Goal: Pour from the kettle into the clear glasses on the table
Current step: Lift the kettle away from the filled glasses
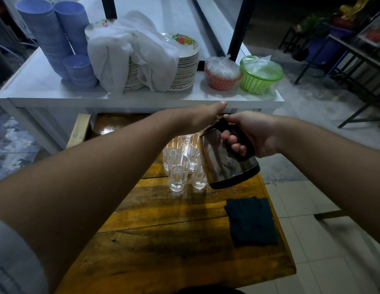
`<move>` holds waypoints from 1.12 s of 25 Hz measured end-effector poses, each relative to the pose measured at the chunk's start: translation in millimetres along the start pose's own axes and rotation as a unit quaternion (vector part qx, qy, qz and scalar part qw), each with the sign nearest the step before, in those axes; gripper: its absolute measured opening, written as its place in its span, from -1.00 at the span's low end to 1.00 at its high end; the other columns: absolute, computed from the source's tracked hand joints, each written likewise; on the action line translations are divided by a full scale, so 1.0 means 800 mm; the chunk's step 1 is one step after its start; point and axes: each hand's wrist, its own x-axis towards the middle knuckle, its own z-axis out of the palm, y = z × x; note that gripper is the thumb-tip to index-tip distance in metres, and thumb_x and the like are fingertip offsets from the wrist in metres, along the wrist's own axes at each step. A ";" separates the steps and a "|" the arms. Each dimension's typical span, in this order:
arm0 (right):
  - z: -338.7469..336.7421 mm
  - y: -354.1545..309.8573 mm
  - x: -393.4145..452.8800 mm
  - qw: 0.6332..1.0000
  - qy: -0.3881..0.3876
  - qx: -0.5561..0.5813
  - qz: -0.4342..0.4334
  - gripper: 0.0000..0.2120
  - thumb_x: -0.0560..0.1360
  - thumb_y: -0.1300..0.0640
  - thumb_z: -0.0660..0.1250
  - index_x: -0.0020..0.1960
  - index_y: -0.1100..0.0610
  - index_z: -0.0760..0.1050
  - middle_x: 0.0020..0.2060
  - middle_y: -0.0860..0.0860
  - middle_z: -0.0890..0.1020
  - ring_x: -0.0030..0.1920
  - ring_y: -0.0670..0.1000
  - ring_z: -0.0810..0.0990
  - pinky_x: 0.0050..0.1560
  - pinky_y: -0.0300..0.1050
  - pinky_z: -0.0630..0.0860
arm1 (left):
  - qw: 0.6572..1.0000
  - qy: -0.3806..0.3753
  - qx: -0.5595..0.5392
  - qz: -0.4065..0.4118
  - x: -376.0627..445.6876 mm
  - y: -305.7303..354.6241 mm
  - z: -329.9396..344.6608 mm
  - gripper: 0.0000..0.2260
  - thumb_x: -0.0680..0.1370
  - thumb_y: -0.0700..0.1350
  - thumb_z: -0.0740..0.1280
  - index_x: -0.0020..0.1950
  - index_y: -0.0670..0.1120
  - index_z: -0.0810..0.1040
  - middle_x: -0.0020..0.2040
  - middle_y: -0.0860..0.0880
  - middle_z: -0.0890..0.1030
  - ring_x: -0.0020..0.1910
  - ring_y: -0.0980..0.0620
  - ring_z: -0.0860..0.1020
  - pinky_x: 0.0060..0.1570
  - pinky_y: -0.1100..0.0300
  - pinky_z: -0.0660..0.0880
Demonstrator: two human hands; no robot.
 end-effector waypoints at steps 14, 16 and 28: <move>-0.081 0.093 0.017 0.986 -0.070 -0.001 -0.153 -0.32 0.66 -0.27 0.03 -0.32 0.20 0.56 -0.56 0.05 0.48 -0.54 0.02 0.46 -0.42 -0.14 0.38 | 0.998 0.029 0.058 -0.004 -0.003 0.036 0.028 -0.24 0.52 0.41 -0.09 0.34 -0.08 0.55 0.36 -0.10 0.54 0.29 -0.01 0.48 0.35 -0.03 0.32; -0.093 0.114 0.020 0.983 -0.057 0.013 -0.176 -0.30 0.67 -0.26 0.01 -0.33 0.21 0.56 -0.57 0.05 0.48 -0.54 0.02 0.47 -0.44 -0.15 0.41 | 0.998 0.026 0.056 0.003 0.000 0.044 0.041 -0.28 0.54 0.37 -0.08 0.34 -0.08 0.55 0.38 -0.13 0.52 0.33 -0.03 0.46 0.35 -0.04 0.31; -0.135 0.236 0.109 0.958 0.061 0.203 -0.193 -0.34 0.66 -0.30 0.03 0.13 0.28 0.56 -0.39 0.07 0.59 -0.50 -0.01 0.51 -0.46 -0.15 0.42 | 0.985 -0.032 0.165 0.021 0.090 0.050 0.190 -0.50 0.66 0.15 -0.02 0.48 -0.08 0.35 0.48 -0.16 0.37 0.48 -0.11 0.28 0.37 -0.02 0.25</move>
